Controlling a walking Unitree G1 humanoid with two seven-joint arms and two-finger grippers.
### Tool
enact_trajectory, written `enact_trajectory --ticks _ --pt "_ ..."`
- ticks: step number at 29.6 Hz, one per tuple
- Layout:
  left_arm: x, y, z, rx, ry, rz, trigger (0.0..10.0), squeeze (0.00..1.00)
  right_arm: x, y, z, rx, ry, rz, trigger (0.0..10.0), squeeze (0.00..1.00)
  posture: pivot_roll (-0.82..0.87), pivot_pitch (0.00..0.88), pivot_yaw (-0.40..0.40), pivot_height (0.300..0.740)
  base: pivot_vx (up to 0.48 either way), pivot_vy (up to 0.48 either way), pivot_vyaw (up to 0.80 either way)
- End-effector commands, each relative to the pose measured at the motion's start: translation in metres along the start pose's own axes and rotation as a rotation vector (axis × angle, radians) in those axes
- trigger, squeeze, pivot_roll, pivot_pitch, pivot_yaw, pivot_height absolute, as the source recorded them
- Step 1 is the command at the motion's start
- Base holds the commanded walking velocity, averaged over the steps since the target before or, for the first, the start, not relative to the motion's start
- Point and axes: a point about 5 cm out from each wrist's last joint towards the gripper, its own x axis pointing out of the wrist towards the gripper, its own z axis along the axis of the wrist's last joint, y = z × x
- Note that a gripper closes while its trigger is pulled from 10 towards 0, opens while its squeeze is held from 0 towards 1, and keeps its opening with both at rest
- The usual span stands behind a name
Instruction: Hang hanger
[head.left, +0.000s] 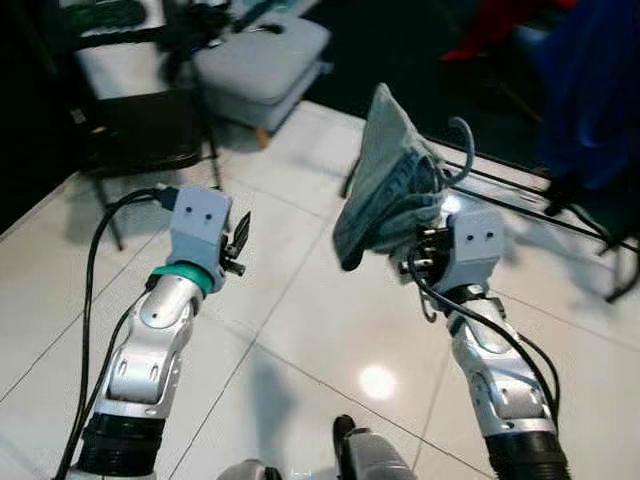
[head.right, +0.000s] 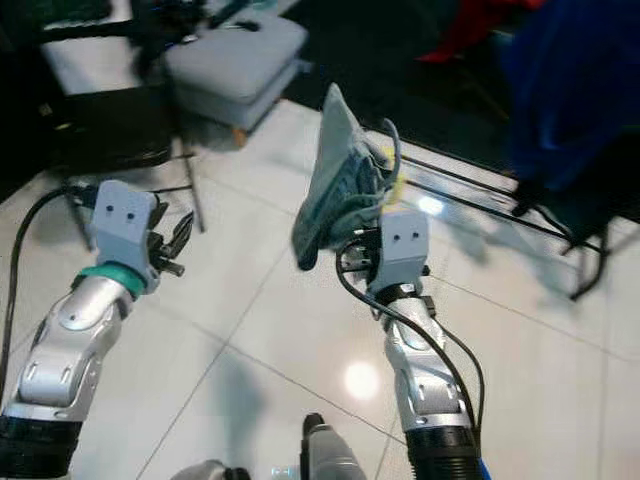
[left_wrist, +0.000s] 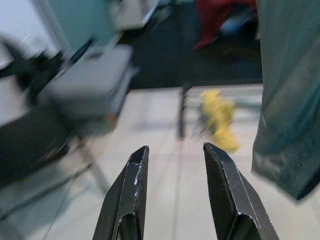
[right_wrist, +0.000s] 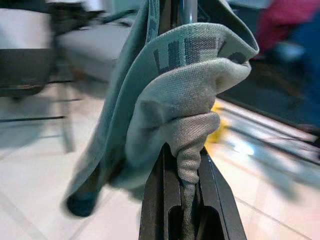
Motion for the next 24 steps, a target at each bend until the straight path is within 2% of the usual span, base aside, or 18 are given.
enact_trajectory --ticks 1,10,14,18,20,22,24 --pt "-0.003 0.001 -0.009 -0.006 0.031 0.000 10.0 0.00 -0.002 0.001 -0.002 0.010 -0.007 0.003 10.0 0.00 -0.05 0.096 0.034 0.740 0.000 0.000 -0.78" --pt "-0.003 0.004 -0.009 -0.036 0.039 0.021 10.0 0.00 0.000 0.002 -0.001 0.016 -0.009 0.008 10.0 0.00 -0.05 0.094 0.030 0.740 0.000 0.000 -0.78" --pt "0.001 0.008 -0.005 0.011 0.002 0.027 10.0 0.00 0.003 0.004 0.001 0.021 -0.018 0.021 10.0 0.00 -0.05 0.089 0.035 0.740 0.120 0.000 -0.77" --pt "0.002 0.010 -0.005 0.031 -0.007 0.056 10.0 0.00 0.004 0.009 0.001 0.021 -0.020 0.053 10.0 0.00 -0.05 0.089 0.038 0.740 0.472 0.000 0.00" --pt "0.000 0.011 -0.009 0.064 -0.002 0.077 10.0 0.00 0.006 0.023 -0.001 0.019 -0.017 0.151 10.0 0.00 -0.04 0.089 0.032 0.740 0.480 0.000 0.00" --pt "0.000 0.011 -0.009 0.064 -0.002 0.077 10.0 0.00 0.006 0.023 -0.001 0.019 -0.017 0.151 10.0 0.00 -0.04 0.089 0.032 0.740 0.480 0.000 0.00" --pt "-0.001 0.011 -0.009 0.061 -0.005 0.088 10.0 0.00 0.010 0.031 0.002 0.024 -0.027 0.183 10.0 0.00 -0.03 0.088 0.014 0.740 0.480 0.000 0.00"
